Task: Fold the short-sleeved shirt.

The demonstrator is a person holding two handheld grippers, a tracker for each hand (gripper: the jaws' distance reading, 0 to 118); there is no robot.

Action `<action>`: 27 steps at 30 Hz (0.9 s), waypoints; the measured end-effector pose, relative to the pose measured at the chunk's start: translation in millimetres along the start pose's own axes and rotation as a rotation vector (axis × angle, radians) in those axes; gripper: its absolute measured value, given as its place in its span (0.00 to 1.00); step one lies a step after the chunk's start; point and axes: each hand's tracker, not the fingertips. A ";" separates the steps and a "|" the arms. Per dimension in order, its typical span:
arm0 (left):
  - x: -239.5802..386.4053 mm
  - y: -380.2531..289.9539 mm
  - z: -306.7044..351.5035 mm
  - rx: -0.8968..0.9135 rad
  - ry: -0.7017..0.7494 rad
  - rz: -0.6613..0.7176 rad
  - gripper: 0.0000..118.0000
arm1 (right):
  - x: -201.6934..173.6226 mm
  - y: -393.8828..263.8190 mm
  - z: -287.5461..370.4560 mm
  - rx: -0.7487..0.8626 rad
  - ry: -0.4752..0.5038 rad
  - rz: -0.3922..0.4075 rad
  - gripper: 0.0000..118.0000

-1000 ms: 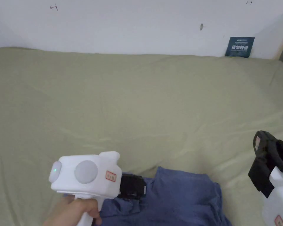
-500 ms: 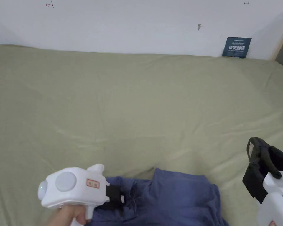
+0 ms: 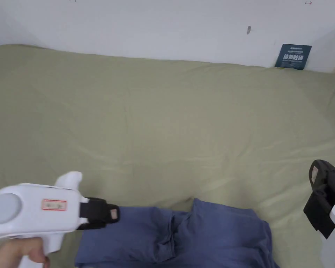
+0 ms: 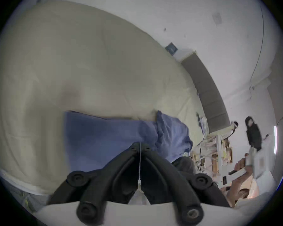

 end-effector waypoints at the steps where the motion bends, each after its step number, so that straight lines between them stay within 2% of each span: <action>1: -16.3 1.6 12.3 0.019 0.010 0.034 0.00 | -2.8 0.4 -0.8 0.008 0.004 0.001 0.01; 4: -60.9 2.0 24.6 -0.029 0.065 0.118 0.00 | -11.6 -0.1 -5.9 0.003 0.017 0.003 0.01; 6: -83.2 -2.4 22.9 -0.063 0.028 0.169 0.05 | -18.1 -2.0 -6.7 -0.005 0.025 0.007 0.01; 7: -89.4 -4.7 20.5 -0.067 -0.003 0.190 0.29 | -20.3 -2.8 -6.7 -0.011 0.035 0.009 0.01; 8: -88.4 -6.7 15.8 -0.076 -0.053 0.198 0.62 | -22.3 -3.5 -6.7 -0.014 0.041 0.011 0.01; 9: -90.6 -8.8 8.0 -0.095 -0.103 0.196 0.89 | -25.5 -4.9 -6.2 -0.014 0.045 0.021 0.01; 10: -90.7 -11.2 -1.1 -0.126 -0.117 0.212 0.97 | -26.8 -5.3 -6.4 -0.013 0.053 0.029 0.01; 12: -103.2 -8.5 -17.0 -0.167 -0.169 0.209 0.96 | -30.0 -4.3 -7.6 -0.012 0.051 0.040 0.01; 14: -104.0 -8.6 -34.7 -0.180 -0.153 0.212 0.96 | -30.8 -3.0 -9.1 -0.009 0.056 0.034 0.01; 16: -106.3 -6.8 -45.2 -0.180 -0.266 0.208 0.96 | -32.7 -0.6 -10.6 -0.006 0.053 0.035 0.01; 19: -107.9 -3.0 -66.1 -0.211 -0.386 0.298 0.94 | -34.2 0.7 -12.3 -0.005 0.055 0.049 0.01; 21: -109.7 -7.0 -73.7 -0.207 -0.388 0.322 0.90 | -34.6 0.9 -12.4 -0.006 0.054 0.049 0.01; 22: -109.7 -7.8 -78.3 -0.202 -0.407 0.320 0.79 | -34.3 0.9 -12.1 -0.008 0.055 0.046 0.01; 23: -109.2 -7.7 -83.0 -0.206 -0.387 0.342 0.58 | -33.8 0.8 -11.0 -0.006 0.052 0.045 0.01; 24: -125.3 -9.6 -100.7 -0.236 -0.298 0.381 0.27 | -32.7 1.1 -9.2 -0.007 0.049 0.045 0.01; 25: -126.4 -12.7 -104.1 -0.259 -0.201 0.349 0.11 | -31.3 1.3 -7.5 -0.007 0.049 0.044 0.01; 26: -126.7 -12.6 -101.7 -0.225 -0.279 0.308 0.11 | -29.6 1.8 -5.6 -0.004 0.049 0.043 0.01; 27: -124.7 -10.0 -93.2 -0.211 -0.298 0.323 0.10 | -27.9 3.1 -4.0 -0.003 0.046 0.046 0.01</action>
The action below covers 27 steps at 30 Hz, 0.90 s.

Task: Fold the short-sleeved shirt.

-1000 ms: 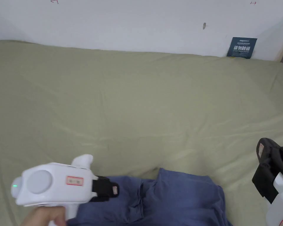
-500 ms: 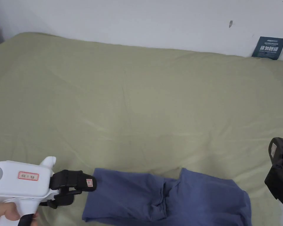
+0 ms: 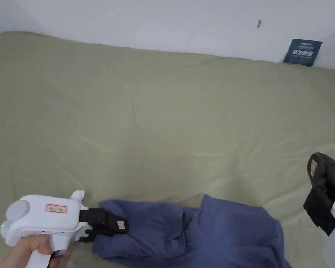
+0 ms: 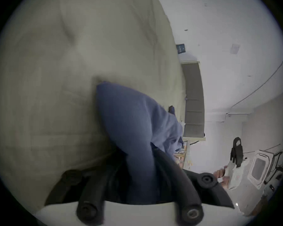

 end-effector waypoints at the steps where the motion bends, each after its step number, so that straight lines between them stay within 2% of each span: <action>1: 16.1 -10.0 6.7 0.020 0.029 -0.007 0.10 | 1.7 1.6 1.6 0.003 -0.005 0.004 0.01; 2: 20.6 -10.6 16.8 0.060 0.047 -0.043 0.09 | 4.3 3.1 3.0 0.011 -0.005 0.003 0.01; 7: 46.7 -22.5 96.3 0.193 0.113 -0.042 0.08 | 12.8 12.7 2.6 0.049 -0.004 -0.024 0.01; 11: 66.6 -33.0 163.8 0.295 0.321 -0.106 0.08 | 14.2 14.8 1.5 0.054 0.009 -0.020 0.01; 14: 86.8 -38.7 182.1 0.333 0.392 -0.115 0.08 | 15.9 14.6 3.0 0.056 0.018 -0.033 0.01; 18: 155.9 -56.9 146.8 0.281 0.536 -0.244 0.08 | 19.5 13.5 7.0 0.056 0.019 -0.049 0.01; 22: 219.1 -67.5 97.6 0.229 0.614 -0.373 0.08 | 25.9 13.8 13.0 0.063 0.012 -0.057 0.01; 27: 265.8 -78.5 23.4 0.134 0.779 -0.546 0.08 | 40.6 13.9 18.3 0.071 -0.015 -0.075 0.01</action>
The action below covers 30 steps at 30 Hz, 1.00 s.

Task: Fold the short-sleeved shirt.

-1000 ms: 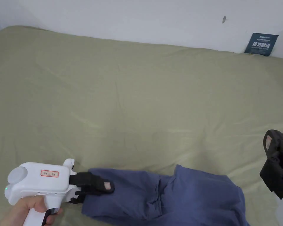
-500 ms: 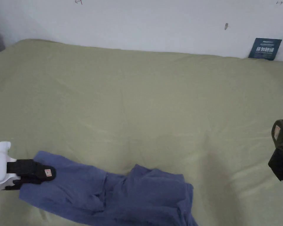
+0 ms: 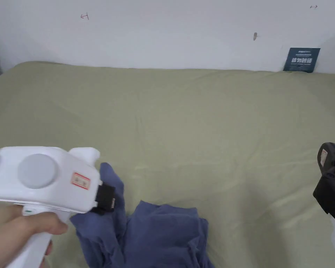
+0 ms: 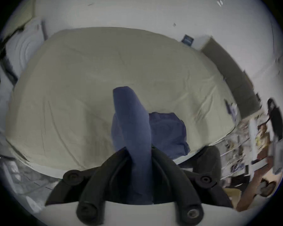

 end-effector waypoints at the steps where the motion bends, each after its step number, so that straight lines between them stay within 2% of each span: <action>1: 16.3 1.6 -9.3 -0.010 0.024 -0.040 0.08 | 2.8 0.0 0.1 -0.003 -0.004 -0.001 0.01; 4: 59.7 4.5 -53.7 -0.074 0.074 -0.163 0.09 | 11.6 -3.1 1.9 -0.011 -0.026 -0.010 0.01; 5: 72.5 3.6 -67.7 -0.084 0.032 -0.139 0.12 | 14.1 -4.0 2.5 -0.016 -0.031 -0.015 0.01; 6: 90.5 0.9 -83.7 -0.084 0.017 -0.140 0.23 | 16.5 -5.6 3.1 -0.021 -0.042 -0.022 0.01; 7: 104.3 1.1 -100.3 -0.070 -0.028 -0.162 0.60 | 18.8 -7.2 3.8 -0.031 -0.051 -0.026 0.01; 8: 112.2 0.8 -112.3 -0.063 -0.077 -0.174 0.86 | 20.4 -8.2 4.3 -0.038 -0.058 -0.030 0.01; 9: 123.9 1.8 -127.1 -0.077 -0.129 -0.201 0.99 | 22.9 -9.9 4.6 -0.051 -0.067 -0.035 0.01; 12: 118.5 4.9 -134.6 -0.086 -0.303 -0.081 0.96 | 27.7 -14.0 5.4 -0.073 -0.078 -0.031 0.01; 14: 97.2 8.7 -124.1 -0.065 -0.308 0.020 0.94 | 29.7 -16.5 5.1 -0.079 -0.079 -0.028 0.01; 15: 80.3 7.2 -116.3 -0.030 -0.326 0.061 0.87 | 29.5 -17.7 3.8 -0.083 -0.081 -0.029 0.01; 16: 62.0 4.1 -106.8 -0.003 -0.331 0.077 0.66 | 29.3 -18.5 2.4 -0.085 -0.081 -0.033 0.01; 18: 32.7 -2.8 -93.6 0.056 -0.387 0.159 0.06 | 27.6 -19.8 -1.6 -0.090 -0.072 -0.046 0.01; 19: 19.9 -8.2 -93.8 0.066 -0.419 0.204 0.00 | 25.6 -20.3 -3.8 -0.092 -0.068 -0.048 0.01; 24: 4.9 -44.0 -133.0 -0.040 -0.577 0.320 0.00 | 11.7 -26.3 -10.8 -0.121 -0.032 -0.042 0.01; 28: 27.0 -73.1 -186.2 -0.129 -0.648 0.313 0.00 | 4.3 -35.7 -11.6 -0.172 0.004 -0.041 0.01; 30: 32.0 -85.2 -203.3 -0.117 -0.634 0.302 0.00 | 3.6 -42.1 -13.1 -0.223 0.048 -0.061 0.01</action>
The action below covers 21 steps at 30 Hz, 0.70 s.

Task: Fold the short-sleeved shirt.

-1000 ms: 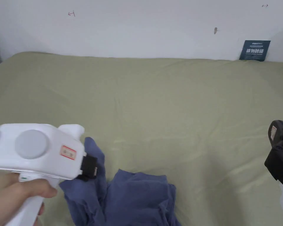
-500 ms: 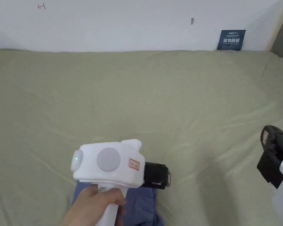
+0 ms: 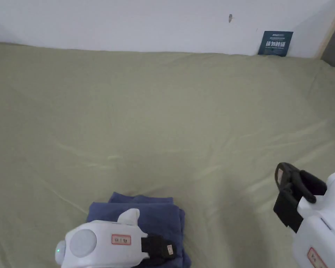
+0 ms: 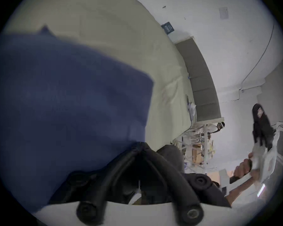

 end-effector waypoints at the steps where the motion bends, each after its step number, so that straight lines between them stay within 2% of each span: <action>1: -3.7 -1.6 -2.2 0.002 -0.001 -0.008 0.00 | 0.5 -3.7 -2.0 -0.030 0.029 -0.019 0.01; 2: -3.9 0.9 1.9 0.031 -0.048 0.013 0.00 | 0.5 -7.6 -5.3 -0.057 0.061 -0.045 0.01; 4: 2.4 5.8 17.0 0.038 -0.044 0.024 0.00 | -2.4 -13.8 -14.5 -0.139 0.133 -0.085 0.01; 7: 17.5 19.8 54.8 0.093 -0.014 -0.084 0.00 | -14.9 -29.1 -39.3 -0.271 0.334 -0.195 0.01; 9: 17.9 28.4 89.4 0.151 0.005 -0.103 0.00 | -24.4 -46.7 -68.5 -0.407 0.526 -0.348 0.01; 10: 15.4 32.9 106.5 0.177 0.024 -0.102 0.00 | -29.0 -59.4 -86.5 -0.479 0.586 -0.451 0.01; 12: 1.5 38.3 139.5 0.223 0.053 -0.097 0.00 | -42.8 -88.2 -120.2 -0.604 0.734 -0.537 0.01; 16: -37.4 45.4 176.7 0.212 0.132 -0.083 0.00 | -58.8 -142.6 -177.1 -0.787 0.886 -0.647 0.01; 18: -59.6 49.2 178.3 0.166 0.161 -0.057 0.00 | -60.3 -163.0 -194.3 -0.857 0.875 -0.679 0.01; 20: -89.9 51.3 172.3 0.116 0.124 -0.028 0.01 | -54.2 -182.7 -209.6 -0.920 0.884 -0.722 0.01; 21: -98.1 52.9 170.6 0.101 0.091 -0.029 0.11 | -50.4 -189.4 -213.7 -0.938 0.906 -0.789 0.01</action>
